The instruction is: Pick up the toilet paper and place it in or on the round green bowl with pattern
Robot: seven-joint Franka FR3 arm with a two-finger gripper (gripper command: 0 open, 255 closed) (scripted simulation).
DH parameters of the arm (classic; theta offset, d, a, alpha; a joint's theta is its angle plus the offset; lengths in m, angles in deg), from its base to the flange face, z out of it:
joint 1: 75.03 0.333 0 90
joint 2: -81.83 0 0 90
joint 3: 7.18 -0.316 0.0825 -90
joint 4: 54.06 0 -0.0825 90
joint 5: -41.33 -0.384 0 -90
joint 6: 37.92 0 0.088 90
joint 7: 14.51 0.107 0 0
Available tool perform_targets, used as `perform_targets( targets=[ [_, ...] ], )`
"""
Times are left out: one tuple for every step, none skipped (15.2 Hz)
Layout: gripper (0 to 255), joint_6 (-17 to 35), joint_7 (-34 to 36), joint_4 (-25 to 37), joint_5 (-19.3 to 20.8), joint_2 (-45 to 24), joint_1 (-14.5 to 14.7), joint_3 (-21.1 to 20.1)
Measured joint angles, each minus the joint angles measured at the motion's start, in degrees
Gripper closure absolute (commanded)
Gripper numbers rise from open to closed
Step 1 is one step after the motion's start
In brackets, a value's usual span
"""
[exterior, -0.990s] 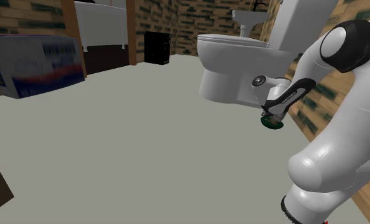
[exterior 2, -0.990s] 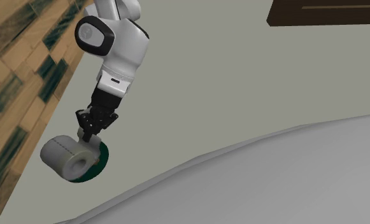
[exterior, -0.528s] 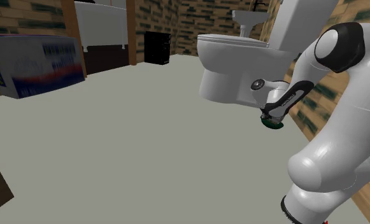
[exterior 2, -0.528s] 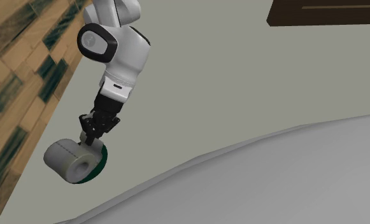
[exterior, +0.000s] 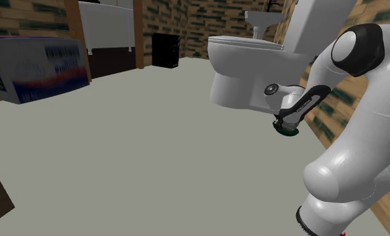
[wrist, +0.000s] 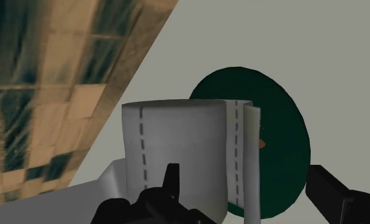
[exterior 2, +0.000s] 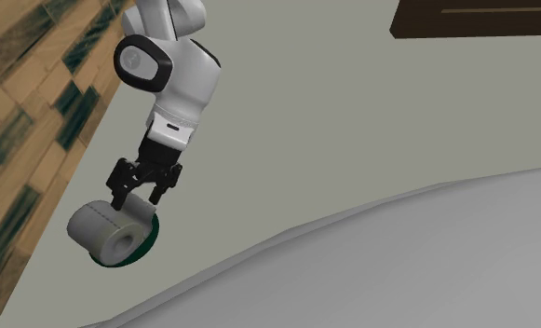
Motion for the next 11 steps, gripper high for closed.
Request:
perform_targets(
  targets=[
    [0,0.05,-0.01,0.02,0.03,-0.03,-0.03,0.03],
    [0,-0.73,-0.44,-0.58,-0.5,1.04,0.3,-0.28],
    [0,-1.91,-1.33,-1.07,-1.58,2.45,0.8,-0.77],
    [0,-3.11,-1.76,-1.89,-2.35,3.96,1.33,-1.31],
    [0,-4.28,-2.5,-2.77,-3.11,5.73,1.73,-1.74],
    [0,-5.07,-3.09,-3.11,-3.78,6.73,2.01,-2.04],
    [0,-5.5,-3.18,-3.21,-4.11,7.02,2.23,-2.28],
    [0,-5.71,-3.28,-3.19,-4.33,7.12,2.34,-2.4],
    [0,-5.82,-3.3,-3.24,-4.41,7.21,2.39,-2.46],
    [0,-5.89,-3.32,-3.27,-4.46,7.27,2.42,-2.49],
    [0,-5.92,-3.33,-3.27,-4.49,7.28,2.43,-2.51]
  ],
)
